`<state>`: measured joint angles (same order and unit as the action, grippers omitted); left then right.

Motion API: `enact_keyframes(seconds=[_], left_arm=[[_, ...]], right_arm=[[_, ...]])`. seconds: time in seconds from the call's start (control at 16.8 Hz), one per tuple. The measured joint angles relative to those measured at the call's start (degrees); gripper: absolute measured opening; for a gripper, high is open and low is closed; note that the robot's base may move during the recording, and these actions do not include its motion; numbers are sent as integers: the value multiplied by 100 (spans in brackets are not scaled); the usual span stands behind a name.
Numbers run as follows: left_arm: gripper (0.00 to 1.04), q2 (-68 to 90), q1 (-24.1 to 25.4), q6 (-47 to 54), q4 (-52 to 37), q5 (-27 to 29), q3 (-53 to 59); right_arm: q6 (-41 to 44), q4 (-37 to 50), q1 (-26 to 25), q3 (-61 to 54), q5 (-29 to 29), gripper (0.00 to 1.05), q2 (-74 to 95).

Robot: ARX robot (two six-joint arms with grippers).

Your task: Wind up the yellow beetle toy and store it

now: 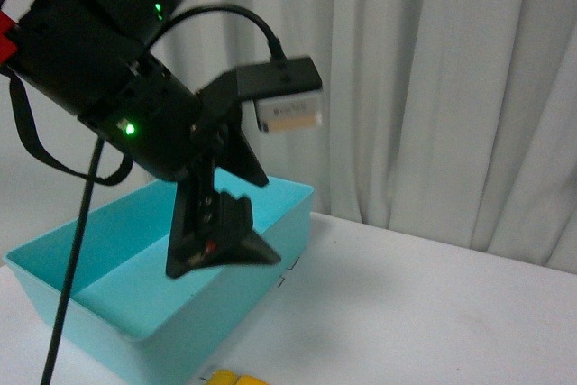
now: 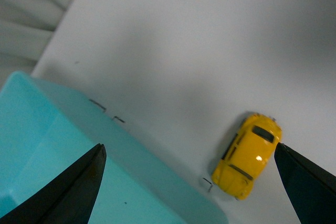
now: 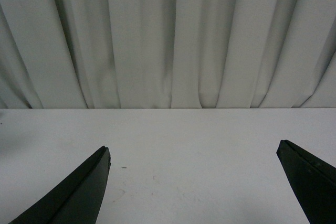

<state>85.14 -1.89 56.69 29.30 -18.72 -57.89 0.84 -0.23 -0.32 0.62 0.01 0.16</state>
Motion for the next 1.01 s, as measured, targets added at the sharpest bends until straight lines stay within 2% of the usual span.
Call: enact_keyframes(seconds=[0.12, 0.3, 0.54, 0.83, 1.01], left_arm=[[98, 262, -289, 949, 599, 511, -87], [98, 737, -595, 1591, 885, 925, -116], [98, 1255, -813, 1805, 592, 1082, -11], [98, 1845, -782, 2057, 98, 1604, 256], [98, 2140, -815, 2090, -24, 1663, 275]], right_arm=[[0, 0, 0, 0, 0, 98, 0], [0, 0, 0, 0, 0, 98, 0], [0, 0, 0, 0, 0, 98, 0], [0, 0, 0, 0, 0, 98, 0], [0, 0, 0, 0, 0, 98, 0]])
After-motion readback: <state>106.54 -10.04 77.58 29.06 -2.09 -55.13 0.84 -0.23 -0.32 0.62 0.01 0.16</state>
